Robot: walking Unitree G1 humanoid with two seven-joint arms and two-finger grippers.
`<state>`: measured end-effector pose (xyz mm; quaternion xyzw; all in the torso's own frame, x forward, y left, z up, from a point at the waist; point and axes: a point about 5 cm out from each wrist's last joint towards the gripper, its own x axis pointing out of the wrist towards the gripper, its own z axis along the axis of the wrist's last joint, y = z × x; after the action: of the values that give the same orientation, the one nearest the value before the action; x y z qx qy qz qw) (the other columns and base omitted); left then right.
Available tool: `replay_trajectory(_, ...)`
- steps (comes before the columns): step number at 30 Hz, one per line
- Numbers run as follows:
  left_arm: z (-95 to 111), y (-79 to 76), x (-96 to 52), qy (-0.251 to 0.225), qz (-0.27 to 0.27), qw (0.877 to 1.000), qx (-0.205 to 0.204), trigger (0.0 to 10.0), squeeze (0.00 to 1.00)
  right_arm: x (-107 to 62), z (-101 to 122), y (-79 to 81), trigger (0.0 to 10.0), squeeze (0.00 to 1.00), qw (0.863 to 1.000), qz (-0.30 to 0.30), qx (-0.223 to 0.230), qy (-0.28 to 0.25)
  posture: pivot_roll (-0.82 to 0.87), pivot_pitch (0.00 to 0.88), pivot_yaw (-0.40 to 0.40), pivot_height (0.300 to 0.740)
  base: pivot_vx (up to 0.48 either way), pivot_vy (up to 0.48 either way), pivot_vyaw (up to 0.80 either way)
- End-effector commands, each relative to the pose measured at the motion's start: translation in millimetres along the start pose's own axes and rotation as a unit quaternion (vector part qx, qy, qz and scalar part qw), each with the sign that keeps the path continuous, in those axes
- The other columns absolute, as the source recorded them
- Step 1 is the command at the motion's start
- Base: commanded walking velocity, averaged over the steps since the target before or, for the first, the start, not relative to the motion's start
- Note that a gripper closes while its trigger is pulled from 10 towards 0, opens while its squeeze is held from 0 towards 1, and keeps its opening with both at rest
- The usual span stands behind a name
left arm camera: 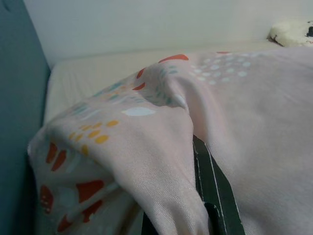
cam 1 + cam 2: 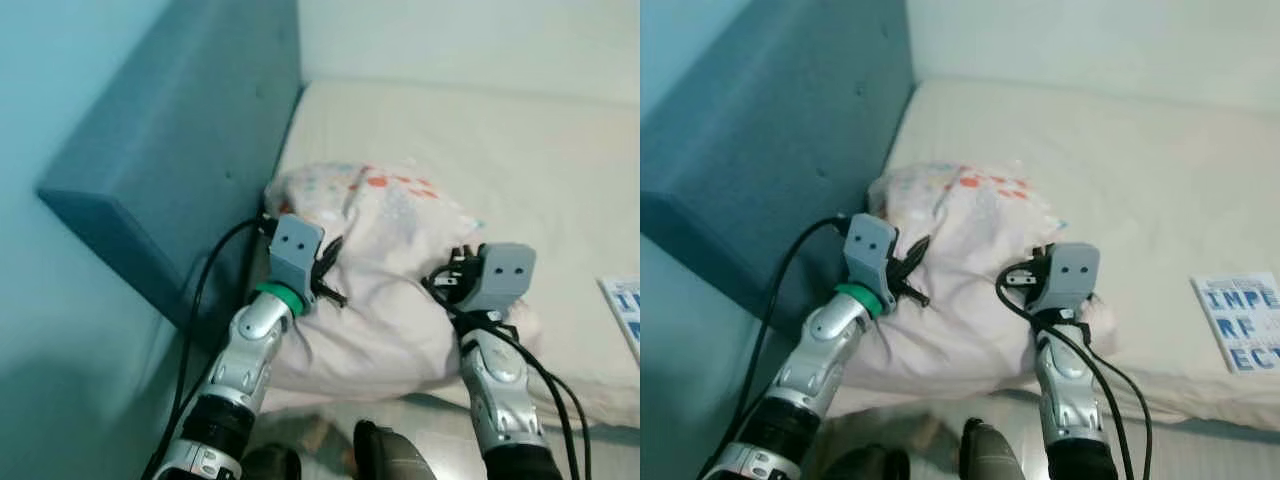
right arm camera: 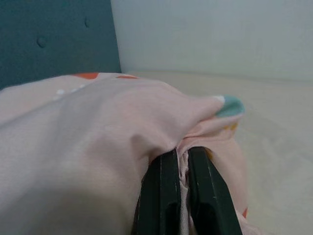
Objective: Clean up the room
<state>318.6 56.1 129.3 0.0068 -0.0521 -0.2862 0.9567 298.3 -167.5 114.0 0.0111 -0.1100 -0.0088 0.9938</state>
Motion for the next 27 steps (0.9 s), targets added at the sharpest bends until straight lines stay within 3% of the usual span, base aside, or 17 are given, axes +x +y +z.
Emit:
replay_trajectory(1, 4.5, -2.6, -0.1, -0.02, -0.014, 1.0, -0.011, 10.0, 0.0, -2.8, -1.5, 10.1, 10.0, 0.0, 1.0, 0.016, 0.01, -0.002, -0.01, 0.148, 0.104, 0.74, 0.0, 0.0, 0.0)
replay_trajectory(11, 9.2, -12.7, 0.2, -0.031, -0.053, 0.998, -0.009, 10.0, 0.0, -5.1, -1.9, 7.3, 10.0, 0.0, 1.0, 0.0, 0.008, -0.005, 0.0, 0.153, 0.106, 0.74, 0.0, 0.0, 0.0)
replay_trajectory(15, 22.7, -22.0, 1.2, -0.063, -0.098, 0.993, -0.008, 10.0, 0.0, 0.5, 15.4, 1.4, 10.0, 0.0, 0.999, -0.023, -0.002, -0.049, 0.0, 0.155, 0.107, 0.74, 0.0, 0.0, 0.0)
replay_trajectory(19, 64.6, -37.0, 1.4, -0.14, -0.179, 0.973, -0.048, 10.0, 0.0, 13.8, 54.0, -9.1, 10.0, 0.0, 0.989, -0.051, -0.021, -0.134, 0.0, 0.158, 0.108, 0.74, 0.0, 0.0, 0.0)
replay_trajectory(20, 64.6, -37.0, 1.4, -0.14, -0.179, 0.973, -0.048, 10.0, 0.0, 13.8, 54.0, -9.1, 10.0, 0.0, 0.989, -0.051, -0.021, -0.134, 0.0, 0.158, 0.108, 0.74, 0.0, 0.0, 0.0)
replay_trajectory(22, 88.4, -38.5, 5.4, -0.182, -0.186, 0.965, -0.044, 10.0, 0.0, 23.4, 80.6, -13.5, 10.0, 0.0, 0.98, -0.061, -0.032, -0.186, 0.0, 0.157, 0.106, 0.74, 0.0, 0.0, 0.0)
replay_trajectory(27, 109.8, -36.1, 12.6, -0.221, -0.169, 0.96, -0.034, 10.0, 0.0, 33.1, 105.9, -15.0, 10.0, 0.0, 0.97, -0.066, -0.036, -0.232, 0.0, 0.157, 0.105, 0.74, 0.0, 0.0, 0.0)
